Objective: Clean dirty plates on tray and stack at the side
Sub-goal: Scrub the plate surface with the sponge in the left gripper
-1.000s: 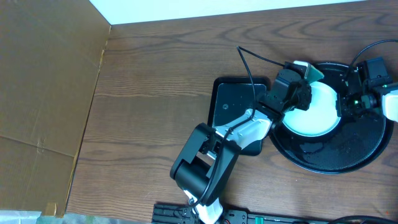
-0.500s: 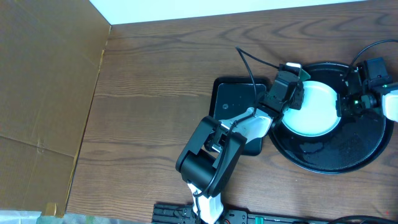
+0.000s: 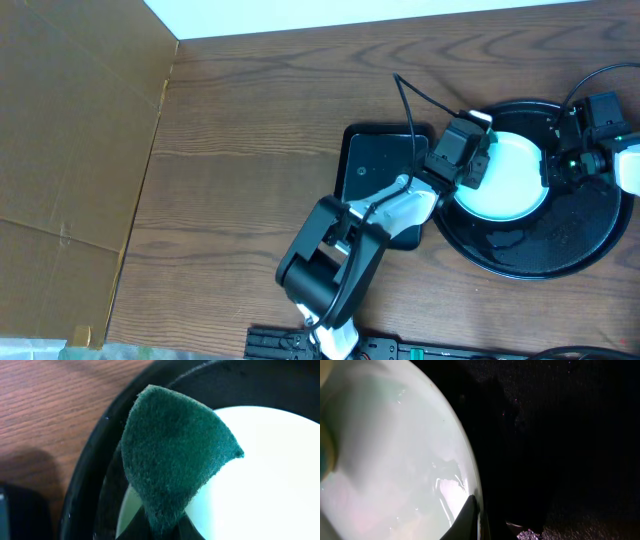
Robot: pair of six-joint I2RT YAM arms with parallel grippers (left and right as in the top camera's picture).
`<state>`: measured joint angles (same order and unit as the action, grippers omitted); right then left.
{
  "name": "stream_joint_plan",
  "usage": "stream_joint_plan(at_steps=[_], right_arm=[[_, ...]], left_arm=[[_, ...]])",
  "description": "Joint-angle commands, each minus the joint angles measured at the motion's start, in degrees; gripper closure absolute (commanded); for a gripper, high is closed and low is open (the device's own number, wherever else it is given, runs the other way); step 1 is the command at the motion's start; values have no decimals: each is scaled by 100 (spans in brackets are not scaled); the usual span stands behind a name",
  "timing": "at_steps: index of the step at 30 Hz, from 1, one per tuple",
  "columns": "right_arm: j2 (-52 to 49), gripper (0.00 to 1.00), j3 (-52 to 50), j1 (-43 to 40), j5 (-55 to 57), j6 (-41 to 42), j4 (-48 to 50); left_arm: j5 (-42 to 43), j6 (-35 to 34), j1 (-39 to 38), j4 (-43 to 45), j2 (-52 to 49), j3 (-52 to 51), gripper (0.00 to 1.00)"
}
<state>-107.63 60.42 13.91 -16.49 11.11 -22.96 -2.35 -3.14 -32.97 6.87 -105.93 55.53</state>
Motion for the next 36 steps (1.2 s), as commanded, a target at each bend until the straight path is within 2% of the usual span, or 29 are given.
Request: stream_joint_plan(at_steps=[1,6,13,18,20,27,30,32,36], right_arm=[[-313,98,-140,44,468,-44,-111],[-313,98,-140,44,466,-44,-109],[-313,98,-140,44,466,-44,-129],[-313,98,-140,44,466,-44,-144],[-313,98,-140,44,466,-44,-140],[-313,99,-140,44,466,-44,-146],[-313,99,-140,44,466,-44,-140],[-313,99,-140,44,466,-44,-129],[-313,99,-140,44,466,-44,-125]], left_arm=[[-179,116,-205,-210,321,-76,93],[-179,35,-605,-647,317,-87,93],[-184,-26,-640,-372,317,-92,93],[-179,-922,-437,-457,317,-94,93],[-181,-1078,-393,-557,302,-96,93],[-251,-1025,-219,-643,55,-175,93],[-909,-782,-140,-612,-96,-175,93],[-1335,-592,-105,-487,-125,-175,93],[-1401,-264,-79,146,-125,-175,93]])
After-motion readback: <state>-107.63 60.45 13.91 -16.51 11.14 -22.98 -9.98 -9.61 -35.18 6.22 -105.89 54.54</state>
